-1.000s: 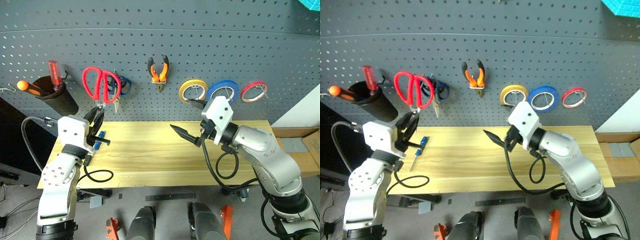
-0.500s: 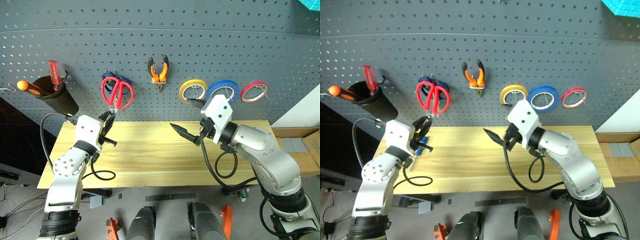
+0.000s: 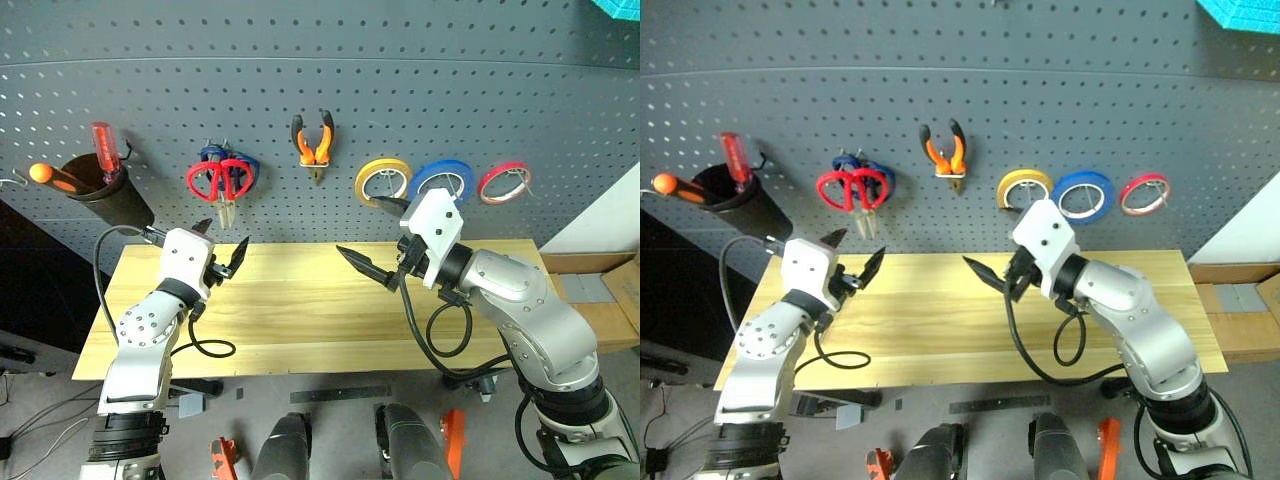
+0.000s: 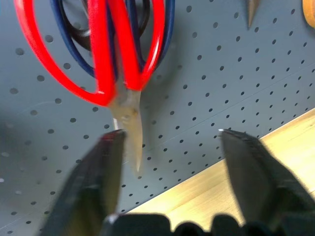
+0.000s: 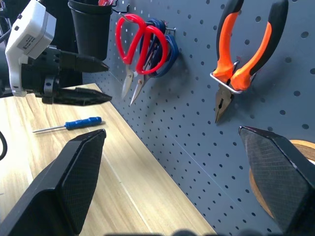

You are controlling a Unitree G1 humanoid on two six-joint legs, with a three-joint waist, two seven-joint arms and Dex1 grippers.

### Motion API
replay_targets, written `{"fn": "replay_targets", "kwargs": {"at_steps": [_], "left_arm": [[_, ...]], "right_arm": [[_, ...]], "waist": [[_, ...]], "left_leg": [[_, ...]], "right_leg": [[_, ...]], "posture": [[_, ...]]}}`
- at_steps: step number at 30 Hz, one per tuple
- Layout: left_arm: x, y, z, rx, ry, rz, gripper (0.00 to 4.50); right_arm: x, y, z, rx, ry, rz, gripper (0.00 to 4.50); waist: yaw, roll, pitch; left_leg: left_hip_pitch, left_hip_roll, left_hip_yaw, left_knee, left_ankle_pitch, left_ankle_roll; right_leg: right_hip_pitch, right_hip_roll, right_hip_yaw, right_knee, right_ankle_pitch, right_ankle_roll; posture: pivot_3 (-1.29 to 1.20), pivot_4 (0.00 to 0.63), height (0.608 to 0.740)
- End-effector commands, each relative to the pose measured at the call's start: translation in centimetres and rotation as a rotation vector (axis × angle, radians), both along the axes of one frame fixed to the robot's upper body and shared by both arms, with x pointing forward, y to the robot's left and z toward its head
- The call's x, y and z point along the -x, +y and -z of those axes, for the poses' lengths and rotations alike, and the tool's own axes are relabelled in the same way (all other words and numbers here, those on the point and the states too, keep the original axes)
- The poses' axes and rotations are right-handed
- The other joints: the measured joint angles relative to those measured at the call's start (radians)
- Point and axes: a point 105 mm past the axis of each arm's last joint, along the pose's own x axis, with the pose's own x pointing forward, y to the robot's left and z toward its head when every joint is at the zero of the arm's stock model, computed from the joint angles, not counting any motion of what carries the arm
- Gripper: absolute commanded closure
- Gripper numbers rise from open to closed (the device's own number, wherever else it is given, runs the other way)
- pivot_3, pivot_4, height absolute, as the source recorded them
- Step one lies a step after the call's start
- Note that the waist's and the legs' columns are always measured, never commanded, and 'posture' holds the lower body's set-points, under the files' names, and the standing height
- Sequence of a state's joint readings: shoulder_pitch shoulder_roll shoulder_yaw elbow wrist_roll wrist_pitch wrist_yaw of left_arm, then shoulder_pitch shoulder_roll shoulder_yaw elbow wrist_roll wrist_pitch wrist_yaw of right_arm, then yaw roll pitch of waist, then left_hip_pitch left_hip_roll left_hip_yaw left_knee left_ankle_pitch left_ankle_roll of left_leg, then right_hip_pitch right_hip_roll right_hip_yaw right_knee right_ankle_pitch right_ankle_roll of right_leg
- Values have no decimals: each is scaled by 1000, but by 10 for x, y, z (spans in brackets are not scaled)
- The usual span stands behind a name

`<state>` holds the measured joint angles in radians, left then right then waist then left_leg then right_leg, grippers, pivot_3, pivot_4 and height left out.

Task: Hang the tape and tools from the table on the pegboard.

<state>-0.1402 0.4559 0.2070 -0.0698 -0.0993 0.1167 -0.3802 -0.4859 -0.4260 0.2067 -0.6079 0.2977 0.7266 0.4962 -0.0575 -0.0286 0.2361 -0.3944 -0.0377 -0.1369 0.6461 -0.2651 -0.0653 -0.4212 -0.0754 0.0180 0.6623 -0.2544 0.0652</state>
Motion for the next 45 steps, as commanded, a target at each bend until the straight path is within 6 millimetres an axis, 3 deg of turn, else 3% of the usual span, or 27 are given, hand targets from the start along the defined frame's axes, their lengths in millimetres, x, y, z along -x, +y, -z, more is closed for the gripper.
{"fn": "replay_targets", "kwargs": {"at_steps": [1,4,8,15,27,32,35,44,45], "left_arm": [[4,49,22,64,130,-205,338],[6,72,33,89,213,-295,338],[12,101,47,58,324,-389,338],[4,115,57,138,437,-430,338],[-20,121,82,270,563,-465,338],[-30,119,88,338,578,-483,338],[-35,115,93,360,591,-479,954],[-28,124,100,366,593,-507,3949],[-28,124,100,366,591,-508,3973]], "right_arm": [[-1,10,10,-41,123,30,0],[-5,18,19,-60,228,66,0],[-1,44,46,-34,351,64,0],[1,74,65,26,400,56,0],[-3,97,52,101,311,-3,0],[0,99,46,127,257,-18,0],[2,100,42,149,218,-26,0],[-3,96,29,189,110,-21,0],[-3,96,29,189,109,-21,0]], "waist": [[-12,0,0],[-15,0,0],[-18,1,0],[-16,1,11],[-26,-5,70],[-26,-9,79],[-28,-9,84],[-35,-9,85],[-36,-9,85]], "left_leg": [[1,0,0,0,0,0],[1,2,-1,0,0,0],[2,2,-1,0,0,0],[2,1,-2,0,0,0],[-1,2,-1,0,0,0],[-8,2,2,1,0,0],[-8,1,3,1,0,0],[-6,2,5,1,0,0],[-6,2,5,1,0,0]], "right_leg": [[0,0,0,1,0,0],[-1,2,-1,3,0,0],[0,2,0,4,0,0],[0,2,-1,3,0,0],[-6,2,-1,7,0,0],[-19,0,-1,14,0,0],[-19,0,0,14,0,0],[-20,0,0,17,0,0],[-20,0,-1,17,0,0]], "posture": [[-69,220,740],[-64,228,740],[-58,255,740],[-47,324,740],[-64,397,740],[-82,405,740],[-95,405,740],[-113,376,740],[-113,376,740]]}}
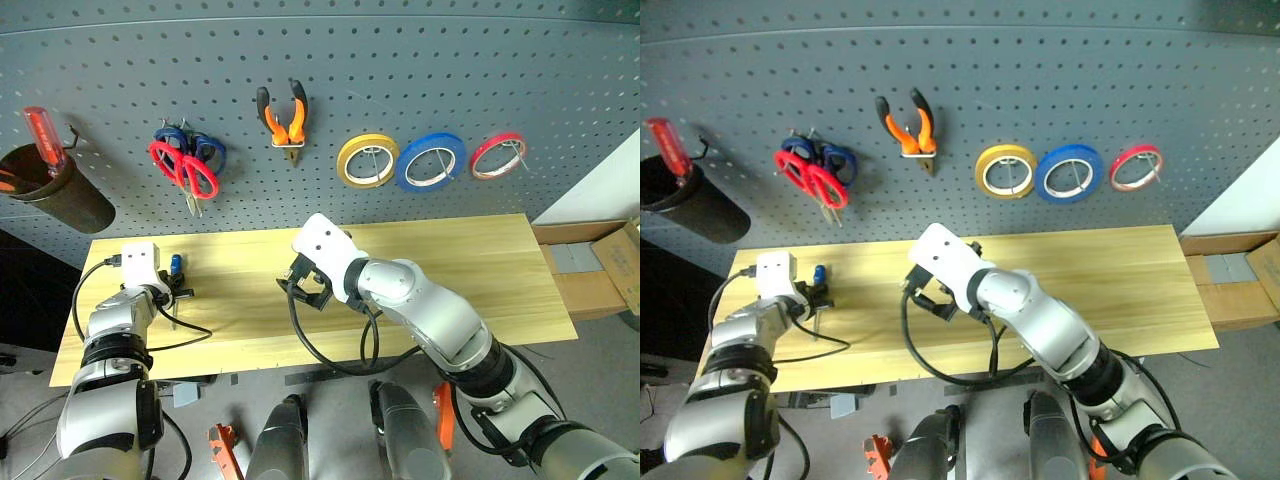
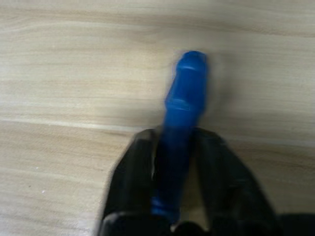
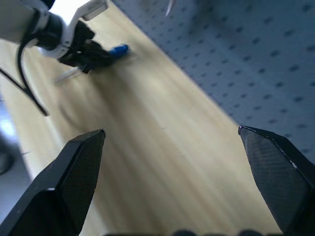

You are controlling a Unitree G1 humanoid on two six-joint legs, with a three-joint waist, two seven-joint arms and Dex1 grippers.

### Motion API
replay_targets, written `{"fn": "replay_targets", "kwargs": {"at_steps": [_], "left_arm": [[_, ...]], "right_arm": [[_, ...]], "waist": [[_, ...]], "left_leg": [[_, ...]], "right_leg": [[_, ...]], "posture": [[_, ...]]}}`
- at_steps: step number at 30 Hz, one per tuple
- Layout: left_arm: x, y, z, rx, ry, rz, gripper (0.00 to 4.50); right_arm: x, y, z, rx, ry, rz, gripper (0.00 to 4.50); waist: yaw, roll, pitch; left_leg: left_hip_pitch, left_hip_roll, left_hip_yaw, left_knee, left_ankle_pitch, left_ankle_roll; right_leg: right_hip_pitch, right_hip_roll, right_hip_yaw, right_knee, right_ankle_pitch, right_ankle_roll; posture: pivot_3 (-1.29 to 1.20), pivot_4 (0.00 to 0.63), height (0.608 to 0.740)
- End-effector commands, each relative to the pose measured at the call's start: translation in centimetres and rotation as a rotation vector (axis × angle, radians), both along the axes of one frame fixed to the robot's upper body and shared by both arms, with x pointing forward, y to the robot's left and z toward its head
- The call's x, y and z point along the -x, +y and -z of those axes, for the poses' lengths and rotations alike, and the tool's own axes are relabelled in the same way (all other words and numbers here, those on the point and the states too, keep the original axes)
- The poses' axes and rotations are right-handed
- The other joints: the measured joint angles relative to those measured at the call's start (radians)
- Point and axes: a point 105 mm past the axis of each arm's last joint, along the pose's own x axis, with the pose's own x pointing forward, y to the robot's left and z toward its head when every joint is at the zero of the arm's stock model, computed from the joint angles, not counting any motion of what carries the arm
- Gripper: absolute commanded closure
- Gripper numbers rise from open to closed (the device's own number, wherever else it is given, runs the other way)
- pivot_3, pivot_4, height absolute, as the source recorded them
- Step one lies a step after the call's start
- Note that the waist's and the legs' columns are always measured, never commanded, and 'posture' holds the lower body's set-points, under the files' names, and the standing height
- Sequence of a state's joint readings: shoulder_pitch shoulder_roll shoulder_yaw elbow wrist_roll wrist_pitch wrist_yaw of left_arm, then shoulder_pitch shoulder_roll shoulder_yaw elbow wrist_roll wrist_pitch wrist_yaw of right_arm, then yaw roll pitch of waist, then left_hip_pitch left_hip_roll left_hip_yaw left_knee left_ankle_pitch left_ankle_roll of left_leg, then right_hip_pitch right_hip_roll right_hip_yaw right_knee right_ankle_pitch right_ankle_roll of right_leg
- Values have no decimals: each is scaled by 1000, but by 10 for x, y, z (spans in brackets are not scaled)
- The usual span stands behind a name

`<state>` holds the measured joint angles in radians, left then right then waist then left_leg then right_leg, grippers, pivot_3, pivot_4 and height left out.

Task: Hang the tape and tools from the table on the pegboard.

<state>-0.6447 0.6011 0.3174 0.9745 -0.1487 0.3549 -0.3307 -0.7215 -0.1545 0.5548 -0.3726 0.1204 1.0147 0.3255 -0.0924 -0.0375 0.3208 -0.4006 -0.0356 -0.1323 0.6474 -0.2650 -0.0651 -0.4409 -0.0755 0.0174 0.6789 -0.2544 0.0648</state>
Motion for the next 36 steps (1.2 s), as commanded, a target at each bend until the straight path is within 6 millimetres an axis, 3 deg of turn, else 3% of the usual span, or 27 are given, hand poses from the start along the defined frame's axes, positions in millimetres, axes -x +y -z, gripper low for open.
{"fn": "replay_targets", "kwargs": {"at_steps": [1,6,7,10,13,17,36], "left_arm": [[12,10,11,-2,37,-34,3973],[12,10,11,-3,36,-34,3973],[16,10,3,-23,-57,-19,3973],[36,-3,-27,-87,-304,48,3973],[52,-18,-41,-85,-395,85,3973],[56,-21,-43,-82,-396,82,3973],[63,-32,-49,-97,-432,128,3973]], "right_arm": [[9,7,-14,-30,-58,-49,0],[8,7,-14,-30,-59,-50,0],[9,1,-22,-69,-38,-61,0],[10,-17,-42,-145,-32,-88,0],[11,-26,-50,-158,-74,-98,0],[11,-27,-51,-160,-74,-102,0],[9,-30,-53,-165,-114,-125,0]], "waist": [[-1,0,0],[-1,0,0],[-1,0,0],[-17,-2,-8],[-2,-6,-10],[20,-7,-11],[12,-10,-24]], "left_leg": [[0,0,0,0,0,0],[0,0,1,0,0,0],[0,0,1,0,0,0],[2,6,-1,-2,1,-4],[-2,6,0,-2,0,-6],[-4,6,1,-2,1,-6],[-1,-3,2,-1,1,-5]], "right_leg": [[0,0,0,0,0,0],[0,-1,0,0,0,0],[0,-1,0,0,0,0],[-1,-6,0,-1,0,-1],[-4,-13,-3,-7,1,-1],[-4,-11,-9,-6,2,-3],[-1,-10,-9,-5,3,-3]], "posture": [[-113,376,740],[-113,376,740],[-94,299,740],[-87,270,740],[-85,264,740],[-85,264,740],[-66,235,740]]}}
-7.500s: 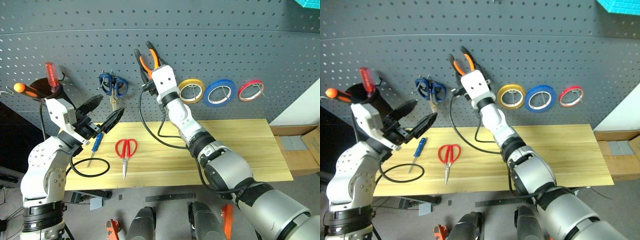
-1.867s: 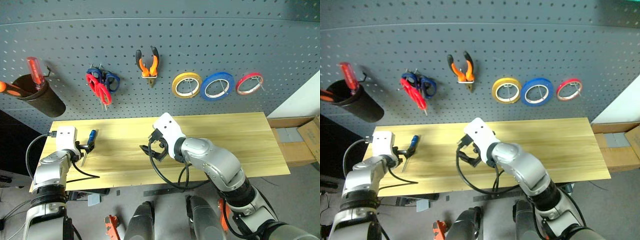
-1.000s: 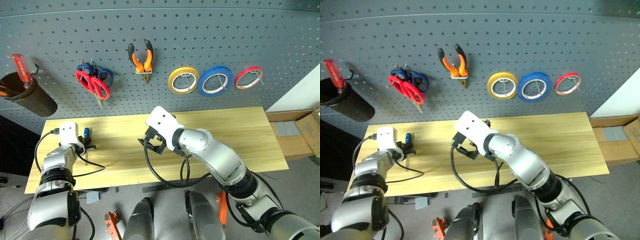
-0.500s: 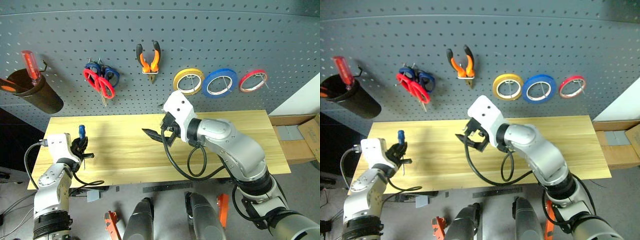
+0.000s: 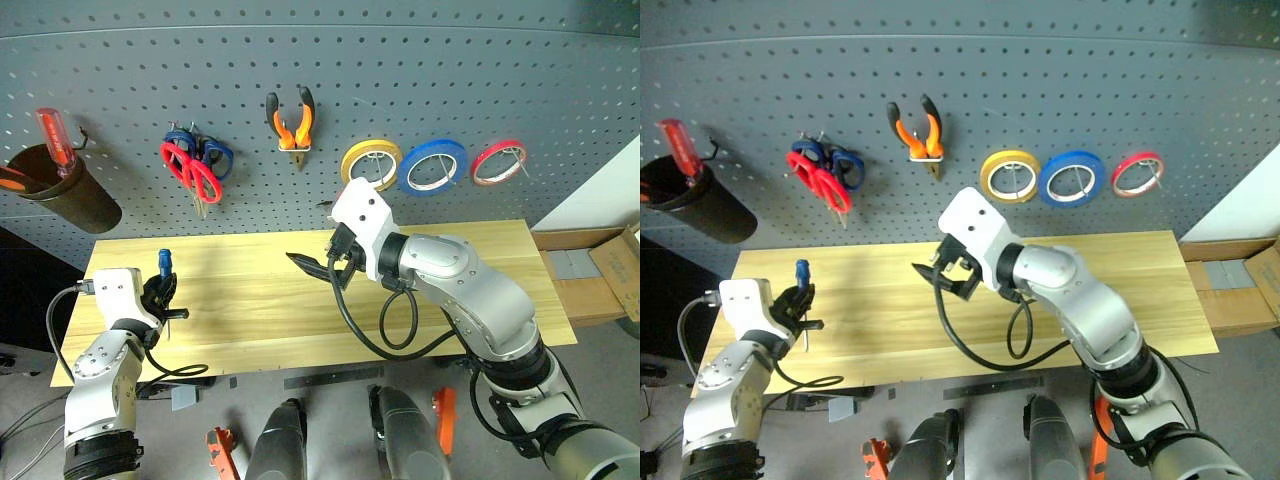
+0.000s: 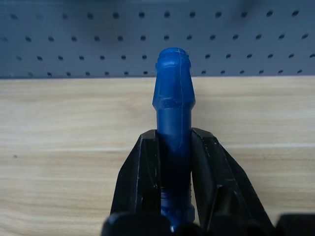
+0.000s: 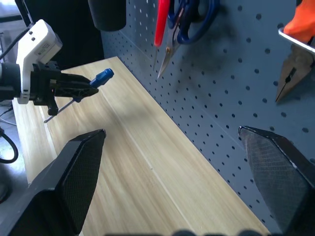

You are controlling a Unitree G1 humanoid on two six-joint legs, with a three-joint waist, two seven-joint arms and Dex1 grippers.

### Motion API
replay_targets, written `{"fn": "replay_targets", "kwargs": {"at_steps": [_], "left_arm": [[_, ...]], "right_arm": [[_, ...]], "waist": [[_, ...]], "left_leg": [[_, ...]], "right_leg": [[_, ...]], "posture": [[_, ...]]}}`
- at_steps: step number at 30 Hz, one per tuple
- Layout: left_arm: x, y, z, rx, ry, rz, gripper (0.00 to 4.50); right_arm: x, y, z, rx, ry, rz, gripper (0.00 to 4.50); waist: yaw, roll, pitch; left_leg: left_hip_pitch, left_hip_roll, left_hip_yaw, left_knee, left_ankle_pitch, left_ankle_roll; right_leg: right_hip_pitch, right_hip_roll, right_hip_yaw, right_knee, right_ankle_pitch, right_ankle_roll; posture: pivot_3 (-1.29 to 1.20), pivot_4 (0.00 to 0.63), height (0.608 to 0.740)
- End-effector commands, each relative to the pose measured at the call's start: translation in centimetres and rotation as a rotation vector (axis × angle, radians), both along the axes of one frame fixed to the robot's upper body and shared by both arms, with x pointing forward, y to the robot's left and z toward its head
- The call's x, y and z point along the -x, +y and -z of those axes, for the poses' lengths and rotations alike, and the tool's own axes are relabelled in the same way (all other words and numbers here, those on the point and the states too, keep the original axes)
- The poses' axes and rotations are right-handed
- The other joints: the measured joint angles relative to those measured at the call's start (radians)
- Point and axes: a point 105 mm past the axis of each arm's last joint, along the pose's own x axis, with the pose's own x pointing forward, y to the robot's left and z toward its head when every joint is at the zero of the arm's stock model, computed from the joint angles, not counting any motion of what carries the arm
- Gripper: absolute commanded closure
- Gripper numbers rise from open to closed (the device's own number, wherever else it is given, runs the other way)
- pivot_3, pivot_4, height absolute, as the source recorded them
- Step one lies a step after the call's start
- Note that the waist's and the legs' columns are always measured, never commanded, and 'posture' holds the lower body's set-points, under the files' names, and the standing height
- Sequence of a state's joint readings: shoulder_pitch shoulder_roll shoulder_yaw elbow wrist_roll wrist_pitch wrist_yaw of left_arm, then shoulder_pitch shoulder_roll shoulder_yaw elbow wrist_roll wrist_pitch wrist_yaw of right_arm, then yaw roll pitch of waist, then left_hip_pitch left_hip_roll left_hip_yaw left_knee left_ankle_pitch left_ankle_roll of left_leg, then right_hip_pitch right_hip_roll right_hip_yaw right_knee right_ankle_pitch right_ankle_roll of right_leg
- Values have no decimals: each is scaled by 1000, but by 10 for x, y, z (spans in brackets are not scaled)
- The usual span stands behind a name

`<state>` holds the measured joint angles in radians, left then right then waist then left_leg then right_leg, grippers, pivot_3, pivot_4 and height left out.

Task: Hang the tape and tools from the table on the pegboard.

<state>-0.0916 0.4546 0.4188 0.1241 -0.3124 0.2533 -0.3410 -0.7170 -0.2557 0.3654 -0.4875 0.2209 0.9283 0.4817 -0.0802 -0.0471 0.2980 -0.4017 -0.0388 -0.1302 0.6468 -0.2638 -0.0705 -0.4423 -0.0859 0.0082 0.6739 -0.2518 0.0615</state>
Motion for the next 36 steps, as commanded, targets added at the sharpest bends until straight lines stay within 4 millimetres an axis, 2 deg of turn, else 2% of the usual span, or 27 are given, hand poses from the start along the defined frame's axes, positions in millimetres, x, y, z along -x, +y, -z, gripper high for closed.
{"fn": "replay_targets", "kwargs": {"at_steps": [1,36], "left_arm": [[2,-1,-12,-13,-49,7,3973],[2,-1,-12,-13,-49,7,3973]], "right_arm": [[5,0,-8,-28,-34,-22,0],[5,0,-8,-28,-34,-23,0]], "waist": [[0,0,-1],[0,-3,-5]], "left_leg": [[0,0,0,0,0,0],[1,0,0,3,0,0]], "right_leg": [[0,0,0,0,0,0],[0,0,0,4,0,0]], "posture": [[-66,235,740],[-66,235,740]]}}
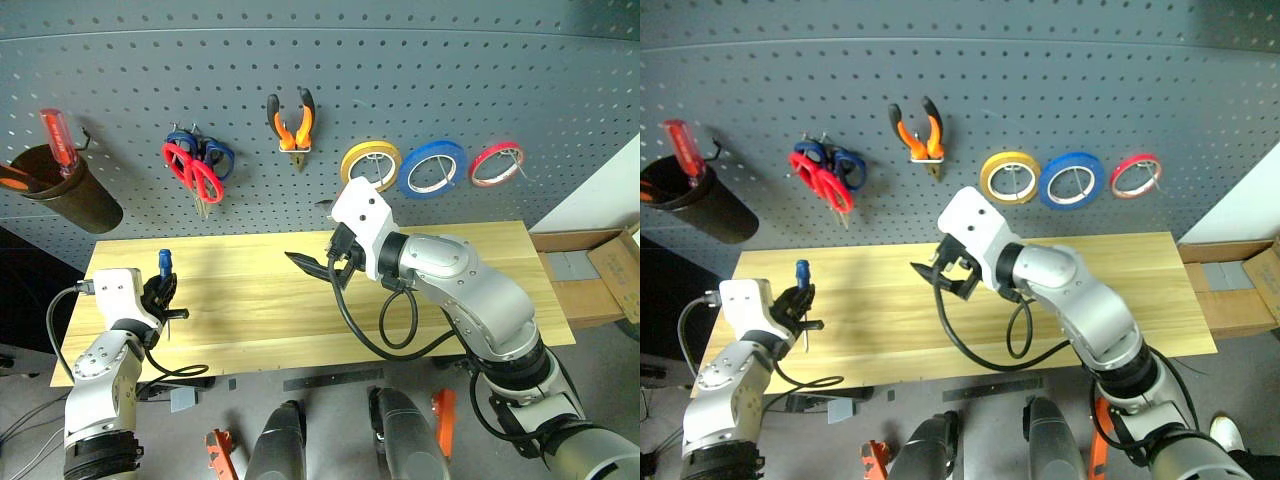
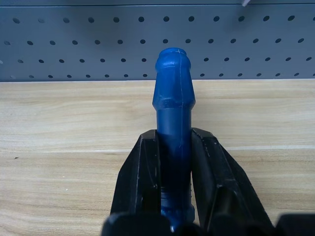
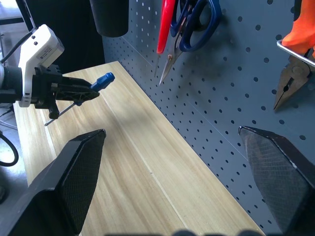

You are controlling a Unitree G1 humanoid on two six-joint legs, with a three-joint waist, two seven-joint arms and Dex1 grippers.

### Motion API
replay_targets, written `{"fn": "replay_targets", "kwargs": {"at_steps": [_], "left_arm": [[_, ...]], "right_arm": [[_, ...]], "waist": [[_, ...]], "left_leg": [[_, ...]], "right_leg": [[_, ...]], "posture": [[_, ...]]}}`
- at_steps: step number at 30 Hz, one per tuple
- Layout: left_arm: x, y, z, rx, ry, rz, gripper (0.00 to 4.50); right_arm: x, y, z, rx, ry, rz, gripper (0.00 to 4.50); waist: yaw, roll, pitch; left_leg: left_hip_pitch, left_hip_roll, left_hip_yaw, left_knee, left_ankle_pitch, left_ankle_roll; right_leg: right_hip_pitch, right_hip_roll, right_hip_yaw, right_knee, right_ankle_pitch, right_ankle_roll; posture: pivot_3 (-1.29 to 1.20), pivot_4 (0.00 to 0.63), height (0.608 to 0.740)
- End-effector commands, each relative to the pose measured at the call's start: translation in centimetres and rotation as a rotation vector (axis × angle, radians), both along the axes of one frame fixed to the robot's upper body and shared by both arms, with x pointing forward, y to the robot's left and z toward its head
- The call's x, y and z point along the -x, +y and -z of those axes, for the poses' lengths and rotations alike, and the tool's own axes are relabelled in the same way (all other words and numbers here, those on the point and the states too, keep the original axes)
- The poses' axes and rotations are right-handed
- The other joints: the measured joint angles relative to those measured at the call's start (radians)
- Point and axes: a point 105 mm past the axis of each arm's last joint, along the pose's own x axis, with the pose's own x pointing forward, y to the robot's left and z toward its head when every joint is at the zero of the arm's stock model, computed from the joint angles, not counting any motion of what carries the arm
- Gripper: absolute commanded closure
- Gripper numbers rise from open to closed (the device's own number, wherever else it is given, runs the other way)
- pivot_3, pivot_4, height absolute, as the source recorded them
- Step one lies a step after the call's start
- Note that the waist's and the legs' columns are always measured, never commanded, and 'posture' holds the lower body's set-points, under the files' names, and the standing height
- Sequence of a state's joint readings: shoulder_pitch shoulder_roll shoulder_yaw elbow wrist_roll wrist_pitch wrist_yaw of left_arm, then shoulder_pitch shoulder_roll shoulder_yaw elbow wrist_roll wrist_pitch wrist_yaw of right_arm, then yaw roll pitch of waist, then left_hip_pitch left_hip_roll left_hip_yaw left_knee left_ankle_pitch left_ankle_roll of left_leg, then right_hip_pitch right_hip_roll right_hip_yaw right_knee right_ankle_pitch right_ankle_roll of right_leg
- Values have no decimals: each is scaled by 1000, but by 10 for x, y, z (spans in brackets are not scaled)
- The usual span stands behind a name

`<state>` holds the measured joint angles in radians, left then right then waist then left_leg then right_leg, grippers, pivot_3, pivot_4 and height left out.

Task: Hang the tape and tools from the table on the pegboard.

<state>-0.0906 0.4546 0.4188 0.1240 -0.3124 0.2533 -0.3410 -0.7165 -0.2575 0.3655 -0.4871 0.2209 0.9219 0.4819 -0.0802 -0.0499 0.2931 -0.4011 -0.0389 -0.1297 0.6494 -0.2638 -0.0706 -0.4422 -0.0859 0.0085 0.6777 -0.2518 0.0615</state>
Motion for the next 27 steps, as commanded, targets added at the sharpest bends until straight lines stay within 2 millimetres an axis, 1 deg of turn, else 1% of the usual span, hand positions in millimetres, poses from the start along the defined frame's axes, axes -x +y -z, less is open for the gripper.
{"fn": "replay_targets", "kwargs": {"at_steps": [1,23,24,25,26,27], "left_arm": [[2,-1,-12,-13,-49,7,3973],[2,-1,-12,-13,-49,7,3973],[-1,-22,-64,-113,-244,69,3973],[-16,-68,-126,-242,-436,279,3973],[-16,-104,-170,-376,-585,434,3973],[-13,-126,-194,-471,-670,530,3973]], "right_arm": [[5,0,-7,-27,-30,-21,0],[5,0,-7,-27,-30,-21,0],[16,-2,-23,-67,-52,-170,0],[24,-10,-24,-59,-58,-278,0],[27,-17,-20,-28,-71,-342,0],[29,-22,-16,-3,-78,-378,0]], "waist": [[0,0,-1],[0,-1,-7],[0,-2,-10],[5,-3,-22],[27,-5,-31],[59,-9,-36]], "left_leg": [[0,0,0,0,0,0],[0,0,0,2,0,0],[0,0,0,2,0,0],[0,0,0,2,0,0],[-3,-1,-1,2,0,-1],[-5,-1,-3,5,0,-1]], "right_leg": [[0,0,0,0,0,0],[0,0,0,1,0,0],[0,0,0,1,0,0],[0,0,0,2,0,0],[-3,0,0,1,0,0],[-2,0,-3,2,0,0]], "posture": [[-66,235,740],[-66,235,740],[31,127,740],[23,106,740],[11,102,740],[11,102,740]]}}
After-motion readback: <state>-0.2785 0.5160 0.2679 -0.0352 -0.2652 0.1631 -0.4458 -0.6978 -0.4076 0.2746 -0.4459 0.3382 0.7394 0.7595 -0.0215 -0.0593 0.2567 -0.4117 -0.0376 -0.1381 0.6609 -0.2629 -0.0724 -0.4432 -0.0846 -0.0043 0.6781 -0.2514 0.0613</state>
